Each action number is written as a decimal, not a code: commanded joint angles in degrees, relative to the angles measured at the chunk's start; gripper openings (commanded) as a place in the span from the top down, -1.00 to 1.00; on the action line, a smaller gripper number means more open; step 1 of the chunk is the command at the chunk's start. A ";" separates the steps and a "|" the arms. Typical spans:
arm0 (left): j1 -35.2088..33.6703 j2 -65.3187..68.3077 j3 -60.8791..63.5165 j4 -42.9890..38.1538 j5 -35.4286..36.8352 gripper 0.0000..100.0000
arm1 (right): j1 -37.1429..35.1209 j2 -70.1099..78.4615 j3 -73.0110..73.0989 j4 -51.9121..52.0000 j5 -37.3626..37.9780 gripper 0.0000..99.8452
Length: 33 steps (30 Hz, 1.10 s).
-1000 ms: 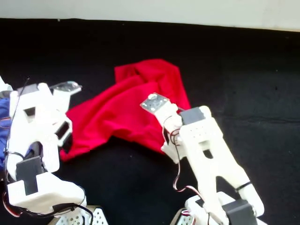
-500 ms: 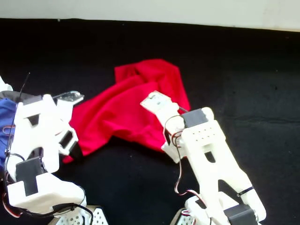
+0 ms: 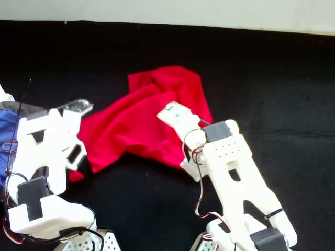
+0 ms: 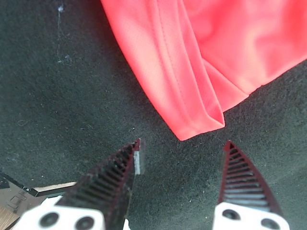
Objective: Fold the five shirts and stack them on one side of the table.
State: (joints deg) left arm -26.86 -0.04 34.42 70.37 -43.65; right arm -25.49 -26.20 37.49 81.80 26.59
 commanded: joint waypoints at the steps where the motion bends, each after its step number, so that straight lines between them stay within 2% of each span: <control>1: -0.48 -0.75 -3.56 1.49 -0.18 0.54 | -0.13 -1.27 -0.22 0.22 0.70 0.50; 4: -0.31 -0.57 -2.68 -0.18 -0.18 0.54 | -0.13 -1.27 -0.22 0.31 0.70 0.50; 11: -0.31 -0.57 6.02 -10.20 -0.44 0.53 | -0.13 -1.27 -0.22 0.31 0.70 0.50; 16: -0.31 -0.66 7.87 -10.73 -0.53 0.56 | -0.13 -1.19 -0.22 -0.04 0.62 0.50; 20: -0.31 -0.75 7.87 -10.64 -0.18 1.00 | -0.13 -1.19 -0.04 -0.13 0.53 0.50; 21: -0.31 -0.92 7.87 -10.64 -0.18 0.95 | -0.13 -1.19 0.04 -0.22 0.53 0.50; 25: 0.04 -1.27 5.32 -7.56 0.00 0.98 | -0.04 -1.01 0.66 -2.77 0.44 0.53; 31: 0.13 -1.01 -6.11 1.85 4.66 0.98 | -0.04 -1.01 3.91 -8.92 0.09 0.59; 33: 0.13 -0.75 -9.01 4.40 4.66 0.98 | -0.04 -0.92 4.53 -11.82 -3.52 0.57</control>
State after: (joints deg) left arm -26.68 -0.31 30.46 70.81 -39.78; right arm -25.49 -26.29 41.80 73.63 26.24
